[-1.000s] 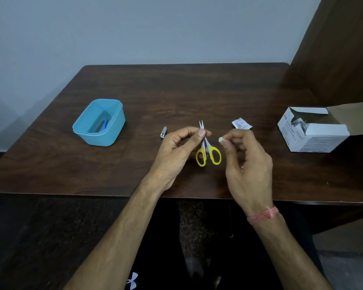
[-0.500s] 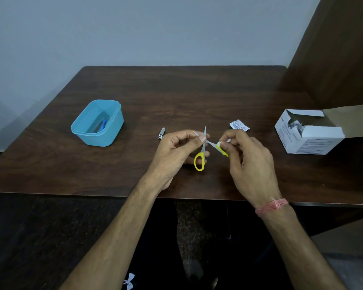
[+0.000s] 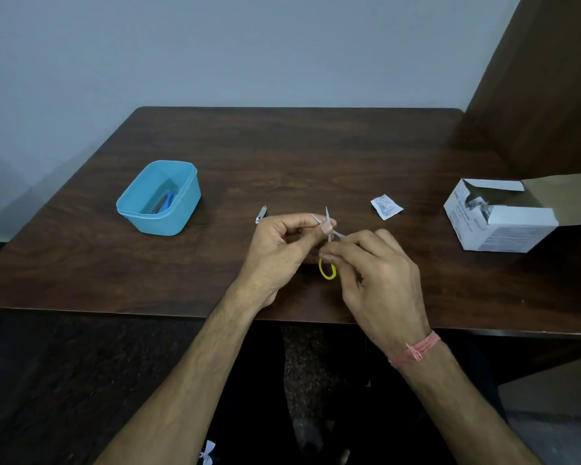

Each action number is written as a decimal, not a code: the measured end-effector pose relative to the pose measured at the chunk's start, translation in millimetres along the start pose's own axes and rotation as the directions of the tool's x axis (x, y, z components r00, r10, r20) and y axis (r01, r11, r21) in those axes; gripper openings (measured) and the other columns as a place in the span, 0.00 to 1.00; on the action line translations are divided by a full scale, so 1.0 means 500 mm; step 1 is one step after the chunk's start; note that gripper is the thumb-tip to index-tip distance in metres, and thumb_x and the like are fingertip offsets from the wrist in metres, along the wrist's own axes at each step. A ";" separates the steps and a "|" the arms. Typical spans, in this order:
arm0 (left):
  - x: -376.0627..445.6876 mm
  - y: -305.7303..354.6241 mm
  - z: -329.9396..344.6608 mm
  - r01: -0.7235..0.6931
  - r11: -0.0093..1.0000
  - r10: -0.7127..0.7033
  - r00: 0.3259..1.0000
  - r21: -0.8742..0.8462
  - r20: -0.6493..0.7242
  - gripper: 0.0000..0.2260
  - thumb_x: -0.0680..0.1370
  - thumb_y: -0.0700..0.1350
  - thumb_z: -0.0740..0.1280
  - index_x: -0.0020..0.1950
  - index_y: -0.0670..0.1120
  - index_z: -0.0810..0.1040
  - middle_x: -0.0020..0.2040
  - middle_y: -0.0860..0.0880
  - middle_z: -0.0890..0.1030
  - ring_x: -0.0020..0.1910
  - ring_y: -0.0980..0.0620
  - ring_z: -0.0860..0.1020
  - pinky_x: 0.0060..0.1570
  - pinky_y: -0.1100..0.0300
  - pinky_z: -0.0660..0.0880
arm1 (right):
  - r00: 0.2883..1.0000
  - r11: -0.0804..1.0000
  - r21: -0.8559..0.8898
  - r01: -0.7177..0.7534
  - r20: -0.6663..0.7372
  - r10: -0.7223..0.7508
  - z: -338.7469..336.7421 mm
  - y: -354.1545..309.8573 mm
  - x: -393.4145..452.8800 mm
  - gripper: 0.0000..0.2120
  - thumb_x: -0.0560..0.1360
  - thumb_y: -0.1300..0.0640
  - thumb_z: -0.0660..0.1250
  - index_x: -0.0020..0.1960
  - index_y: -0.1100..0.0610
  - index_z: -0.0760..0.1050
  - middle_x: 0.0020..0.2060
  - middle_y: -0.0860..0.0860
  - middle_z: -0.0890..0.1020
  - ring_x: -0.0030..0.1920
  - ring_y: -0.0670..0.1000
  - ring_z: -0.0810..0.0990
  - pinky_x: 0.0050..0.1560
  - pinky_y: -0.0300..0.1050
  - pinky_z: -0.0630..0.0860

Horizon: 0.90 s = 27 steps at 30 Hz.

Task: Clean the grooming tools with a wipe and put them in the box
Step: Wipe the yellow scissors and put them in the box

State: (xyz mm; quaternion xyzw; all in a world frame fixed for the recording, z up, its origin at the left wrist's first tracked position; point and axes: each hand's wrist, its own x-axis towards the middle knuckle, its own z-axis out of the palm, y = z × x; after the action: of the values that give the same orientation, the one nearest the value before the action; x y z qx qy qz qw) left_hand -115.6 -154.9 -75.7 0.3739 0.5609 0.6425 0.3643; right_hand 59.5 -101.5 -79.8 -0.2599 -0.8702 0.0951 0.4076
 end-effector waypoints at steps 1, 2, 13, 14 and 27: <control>0.000 0.001 0.002 0.002 1.000 -0.002 1.000 0.009 -0.001 0.07 0.83 0.41 0.76 0.56 0.38 0.89 0.49 0.38 0.90 0.44 0.48 0.87 0.48 0.53 0.87 | 1.000 1.000 0.000 -0.004 0.002 0.004 -0.002 0.001 0.001 0.04 0.83 0.58 0.74 0.55 0.51 0.88 0.49 0.44 0.85 0.48 0.52 0.79 0.41 0.54 0.81; 0.000 0.002 0.003 0.006 1.000 -0.006 1.000 0.014 -0.003 0.06 0.83 0.41 0.76 0.56 0.38 0.89 0.47 0.40 0.90 0.42 0.49 0.87 0.46 0.55 0.87 | 1.000 1.000 -0.003 -0.021 -0.004 0.021 -0.003 0.004 0.004 0.04 0.84 0.57 0.74 0.55 0.51 0.88 0.49 0.44 0.85 0.48 0.52 0.79 0.42 0.54 0.81; 0.001 0.000 0.011 0.008 0.999 -0.007 0.999 0.031 -0.040 0.06 0.84 0.39 0.76 0.52 0.37 0.89 0.43 0.43 0.88 0.43 0.52 0.87 0.46 0.56 0.87 | 0.997 0.998 0.025 -0.063 -0.038 0.064 0.007 0.015 0.001 0.03 0.83 0.57 0.75 0.55 0.52 0.88 0.48 0.46 0.84 0.48 0.53 0.79 0.44 0.53 0.80; 0.001 0.000 0.011 0.004 0.999 -0.002 0.999 0.035 -0.043 0.06 0.83 0.39 0.76 0.53 0.36 0.89 0.44 0.42 0.89 0.43 0.52 0.87 0.46 0.56 0.87 | 0.998 0.998 0.018 -0.056 -0.038 0.057 0.007 0.015 0.004 0.03 0.83 0.57 0.75 0.55 0.52 0.88 0.48 0.46 0.84 0.48 0.52 0.79 0.44 0.53 0.80; -0.001 0.002 0.012 -0.066 0.969 0.063 0.998 0.239 0.017 0.06 0.83 0.41 0.77 0.47 0.42 0.89 0.47 0.40 0.88 0.42 0.52 0.87 0.45 0.52 0.87 | 0.976 0.993 0.113 0.025 0.213 -0.049 -0.024 0.038 -0.002 0.03 0.81 0.55 0.77 0.52 0.47 0.88 0.46 0.42 0.83 0.45 0.44 0.74 0.45 0.47 0.78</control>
State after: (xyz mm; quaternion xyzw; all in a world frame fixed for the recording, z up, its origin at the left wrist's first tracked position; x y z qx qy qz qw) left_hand -110.2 -152.8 -74.4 0.4363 0.6201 0.5799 0.2981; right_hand 76.2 -86.4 -80.0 -0.2088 -0.9075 0.1628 0.3261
